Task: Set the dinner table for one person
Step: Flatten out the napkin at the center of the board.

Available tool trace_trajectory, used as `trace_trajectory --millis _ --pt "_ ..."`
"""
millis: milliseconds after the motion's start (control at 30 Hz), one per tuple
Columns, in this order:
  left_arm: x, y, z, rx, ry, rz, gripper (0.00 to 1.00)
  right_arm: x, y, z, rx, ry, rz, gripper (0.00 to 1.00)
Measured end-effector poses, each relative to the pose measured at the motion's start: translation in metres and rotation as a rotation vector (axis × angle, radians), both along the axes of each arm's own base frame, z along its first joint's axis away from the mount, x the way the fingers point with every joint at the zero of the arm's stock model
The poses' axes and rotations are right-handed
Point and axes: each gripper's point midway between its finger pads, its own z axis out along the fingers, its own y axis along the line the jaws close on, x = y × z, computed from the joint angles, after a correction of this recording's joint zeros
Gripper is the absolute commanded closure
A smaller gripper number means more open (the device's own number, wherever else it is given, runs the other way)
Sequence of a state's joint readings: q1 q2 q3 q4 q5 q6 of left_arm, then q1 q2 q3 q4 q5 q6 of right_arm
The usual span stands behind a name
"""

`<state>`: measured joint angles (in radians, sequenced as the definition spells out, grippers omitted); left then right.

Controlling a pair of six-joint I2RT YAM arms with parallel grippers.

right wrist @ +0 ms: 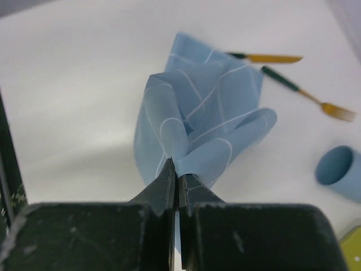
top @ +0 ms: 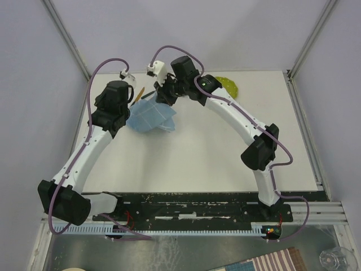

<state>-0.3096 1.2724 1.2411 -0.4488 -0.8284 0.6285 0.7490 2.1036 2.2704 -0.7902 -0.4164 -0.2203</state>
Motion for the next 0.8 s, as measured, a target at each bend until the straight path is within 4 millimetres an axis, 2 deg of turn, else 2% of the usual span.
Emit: trace_trajectory --millis 133,233,333,467,533,633,700,767,800 --pt "-0.005 0.002 -0.001 -0.001 -0.003 0.001 0.70 0.032 0.003 0.047 0.140 -0.124 -0.105 0.98" --pt "-0.006 0.003 -0.003 0.000 0.002 0.004 0.70 0.049 -0.007 0.090 0.231 -0.203 -0.180 0.98" --pt "-0.006 0.004 -0.004 0.001 0.004 0.006 0.70 0.050 -0.027 0.128 0.309 -0.218 -0.231 0.98" --pt "-0.005 0.004 -0.004 -0.001 -0.002 0.006 0.70 0.033 -0.067 0.176 0.405 -0.202 -0.255 0.98" --pt "-0.004 0.003 -0.005 0.000 0.001 0.006 0.70 0.017 -0.086 0.186 0.412 -0.183 -0.243 0.98" --pt "-0.002 0.003 -0.005 0.001 0.005 0.006 0.70 -0.016 -0.104 0.183 0.386 -0.130 -0.198 0.98" --pt "0.001 0.002 -0.004 0.000 0.003 0.006 0.70 -0.047 -0.111 0.167 0.338 -0.069 -0.140 0.98" --pt "0.003 0.001 -0.001 -0.002 -0.003 0.006 0.70 -0.075 -0.120 0.141 0.261 0.011 -0.088 0.98" --pt "0.004 0.001 0.000 -0.003 -0.005 0.006 0.70 -0.079 -0.122 0.135 0.242 0.029 -0.079 0.98"
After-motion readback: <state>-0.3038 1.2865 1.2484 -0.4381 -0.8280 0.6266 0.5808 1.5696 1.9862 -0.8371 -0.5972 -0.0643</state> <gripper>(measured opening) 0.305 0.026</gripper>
